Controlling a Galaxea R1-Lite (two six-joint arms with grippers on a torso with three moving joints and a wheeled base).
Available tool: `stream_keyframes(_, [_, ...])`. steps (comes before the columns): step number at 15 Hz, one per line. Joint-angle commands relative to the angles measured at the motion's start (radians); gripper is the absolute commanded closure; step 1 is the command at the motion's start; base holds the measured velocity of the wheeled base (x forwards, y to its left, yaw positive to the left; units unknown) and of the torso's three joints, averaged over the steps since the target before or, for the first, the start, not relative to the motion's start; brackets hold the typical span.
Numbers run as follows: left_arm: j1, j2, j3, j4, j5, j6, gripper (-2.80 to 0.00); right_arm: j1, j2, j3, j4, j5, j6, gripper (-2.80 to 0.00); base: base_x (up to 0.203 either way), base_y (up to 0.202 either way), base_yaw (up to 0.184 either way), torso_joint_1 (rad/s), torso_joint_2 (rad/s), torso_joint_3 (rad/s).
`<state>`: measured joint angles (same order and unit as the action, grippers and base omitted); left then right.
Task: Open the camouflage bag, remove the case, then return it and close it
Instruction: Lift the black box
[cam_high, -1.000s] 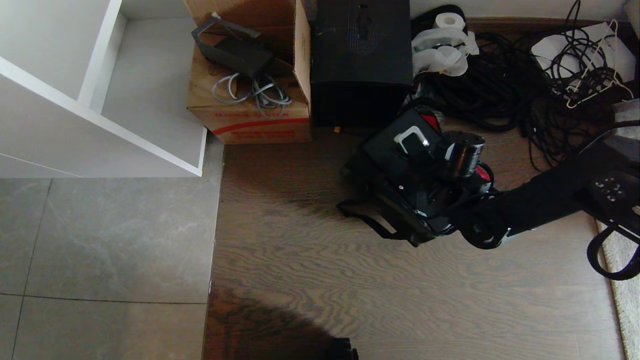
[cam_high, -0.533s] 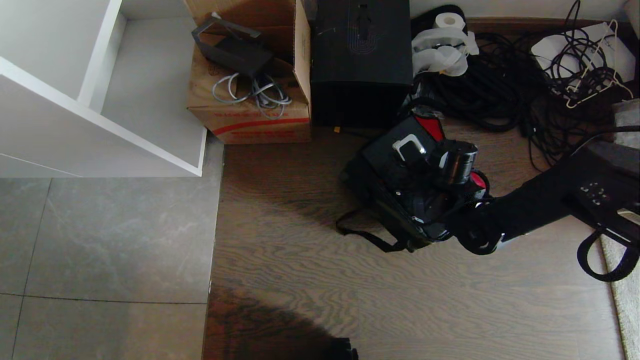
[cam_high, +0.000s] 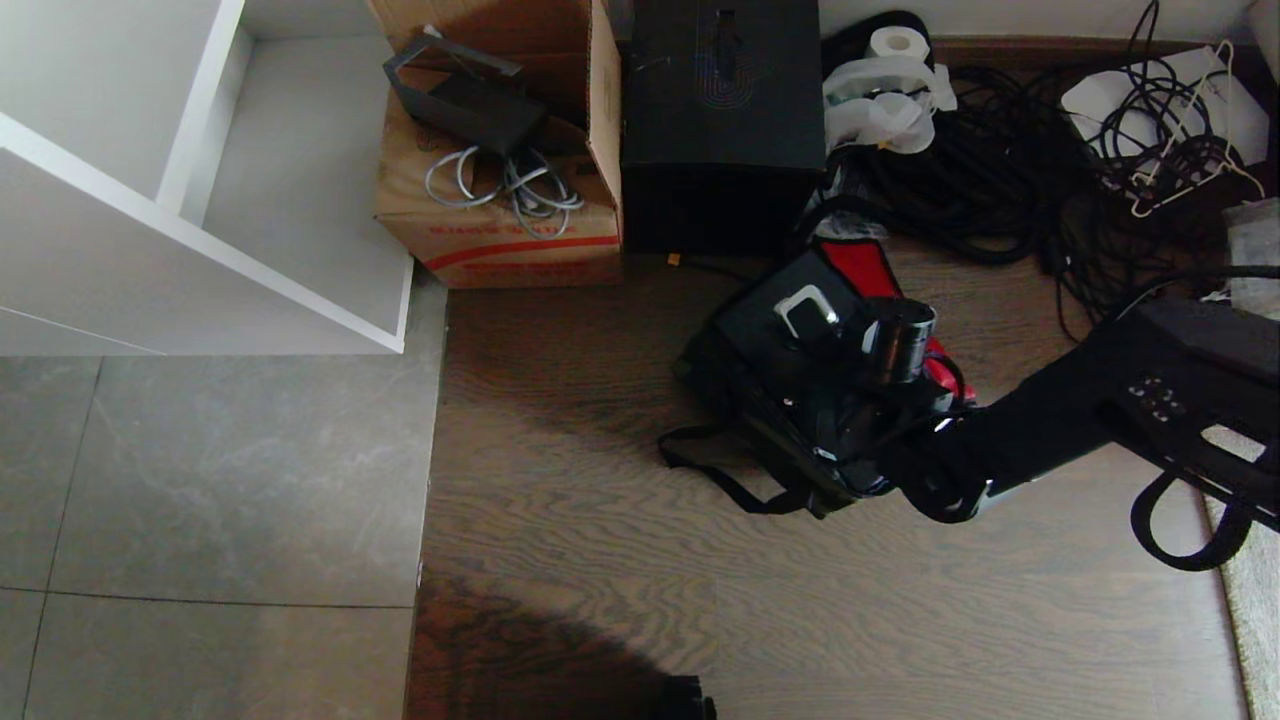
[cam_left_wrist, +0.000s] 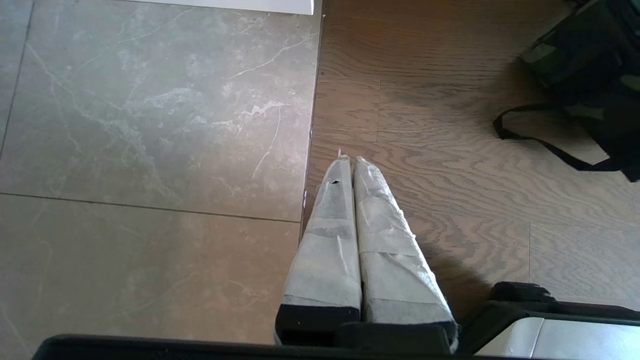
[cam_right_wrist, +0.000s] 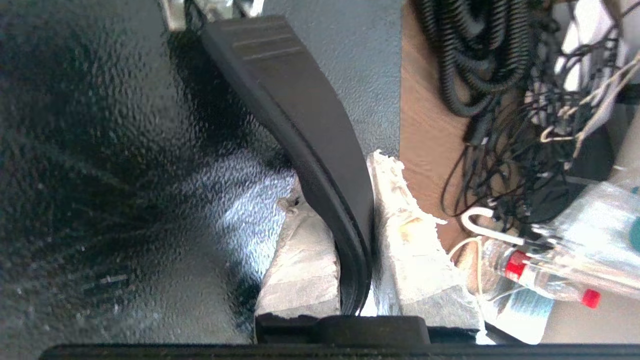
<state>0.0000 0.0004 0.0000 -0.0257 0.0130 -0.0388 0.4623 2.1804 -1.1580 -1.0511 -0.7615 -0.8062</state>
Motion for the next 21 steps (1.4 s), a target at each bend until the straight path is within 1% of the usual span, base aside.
stream_keyframes(1, [0.000, 0.000, 0.009, 0.001, 0.001, 0.000, 0.00, 0.001, 0.034, 0.004, -0.007, -0.004, -0.004, 0.00, 0.000, 0.000, 0.000, 0.000, 0.00, 0.000])
stream_keyframes(7, [0.000, 0.000, 0.009, 0.000, 0.001, 0.000, 0.00, 0.002, 0.106, -0.008, -0.014, -0.004, 0.020, 0.00, 0.000, 0.000, 0.000, 0.000, 0.00, 0.000])
stream_keyframes(13, [0.000, 0.000, 0.009, 0.000, 0.001, 0.000, 0.00, 0.002, 0.167, -0.025, -0.041, -0.002, 0.022, 0.00, 0.000, 0.000, 0.000, 0.000, 0.00, 0.000])
stream_keyframes(17, [0.000, 0.000, 0.009, 0.000, 0.001, -0.001, 0.00, 0.001, 0.187, -0.036, -0.053, 0.000, 0.024, 0.00, 0.000, 0.000, 0.000, 0.000, 0.00, 0.000])
stream_keyframes(21, [0.000, 0.000, 0.009, 0.000, 0.001, 0.000, 0.00, 0.001, 0.185, -0.035, -0.050, 0.021, 0.024, 0.00, 0.000, 0.000, 0.000, 0.000, 0.00, 0.000])
